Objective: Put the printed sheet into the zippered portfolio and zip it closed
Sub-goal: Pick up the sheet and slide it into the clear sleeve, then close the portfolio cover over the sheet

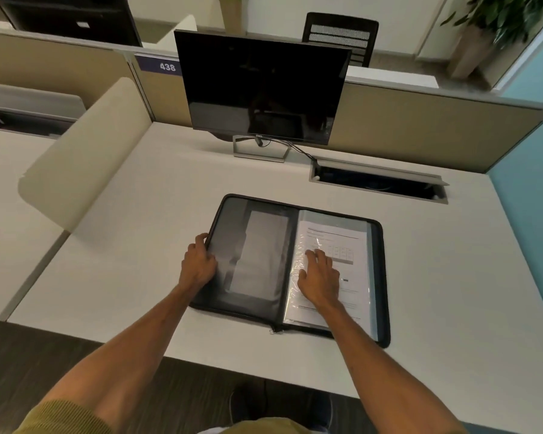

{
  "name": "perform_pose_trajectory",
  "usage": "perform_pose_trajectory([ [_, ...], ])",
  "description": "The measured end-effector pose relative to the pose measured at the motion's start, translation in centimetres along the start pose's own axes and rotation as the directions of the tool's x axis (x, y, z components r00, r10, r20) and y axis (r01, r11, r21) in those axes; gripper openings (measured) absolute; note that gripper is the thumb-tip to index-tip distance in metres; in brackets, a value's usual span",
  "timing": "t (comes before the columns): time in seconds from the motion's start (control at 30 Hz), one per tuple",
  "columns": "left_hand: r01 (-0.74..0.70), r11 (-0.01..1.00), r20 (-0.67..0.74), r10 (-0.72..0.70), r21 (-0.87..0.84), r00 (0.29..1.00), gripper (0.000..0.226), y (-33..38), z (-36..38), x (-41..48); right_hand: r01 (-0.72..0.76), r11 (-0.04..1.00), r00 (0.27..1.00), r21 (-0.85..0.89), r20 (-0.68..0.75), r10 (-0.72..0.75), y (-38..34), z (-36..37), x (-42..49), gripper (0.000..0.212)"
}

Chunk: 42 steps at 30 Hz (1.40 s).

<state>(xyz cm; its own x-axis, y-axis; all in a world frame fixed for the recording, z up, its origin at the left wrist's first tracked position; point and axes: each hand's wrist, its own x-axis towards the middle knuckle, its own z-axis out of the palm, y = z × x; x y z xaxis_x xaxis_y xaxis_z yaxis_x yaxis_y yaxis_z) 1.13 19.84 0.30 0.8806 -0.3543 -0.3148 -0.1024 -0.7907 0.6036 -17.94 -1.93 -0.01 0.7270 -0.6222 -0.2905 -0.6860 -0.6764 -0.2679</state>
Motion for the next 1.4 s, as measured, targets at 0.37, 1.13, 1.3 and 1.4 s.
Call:
perform_pose_trajectory([
  [0.37, -0.18, 0.904, -0.104, 0.151, -0.388, 0.983, 0.022, 4.4, -6.5, 0.9, -0.048, 0.995, 0.988, 0.092, 0.147, 0.034, -0.5, -1.4, -0.1, 0.078],
  [1.13, -0.655, 0.753, 0.169, 0.655, -0.06, 0.737, 0.058, 19.0, 9.7, -5.8, 0.078, 0.641, 0.978, 0.763, -0.184, 0.1, 7.3, -13.6, -1.2, 0.016],
  [1.3, -0.669, 0.74, 0.362, 0.609, 0.061, 0.706, 0.067, 18.5, 13.2, -6.3, -0.077, 0.776, 0.963, 0.626, -0.155, 0.221, 12.5, -12.5, -0.9, 0.024],
  [1.4, -0.673, 0.722, 0.454, 0.551, 0.16, 0.7, 0.069, 18.2, 15.2, -6.7, -0.17, 0.825, 0.948, 0.538, -0.139, 0.286, 15.3, -11.3, -1.0, 0.03],
])
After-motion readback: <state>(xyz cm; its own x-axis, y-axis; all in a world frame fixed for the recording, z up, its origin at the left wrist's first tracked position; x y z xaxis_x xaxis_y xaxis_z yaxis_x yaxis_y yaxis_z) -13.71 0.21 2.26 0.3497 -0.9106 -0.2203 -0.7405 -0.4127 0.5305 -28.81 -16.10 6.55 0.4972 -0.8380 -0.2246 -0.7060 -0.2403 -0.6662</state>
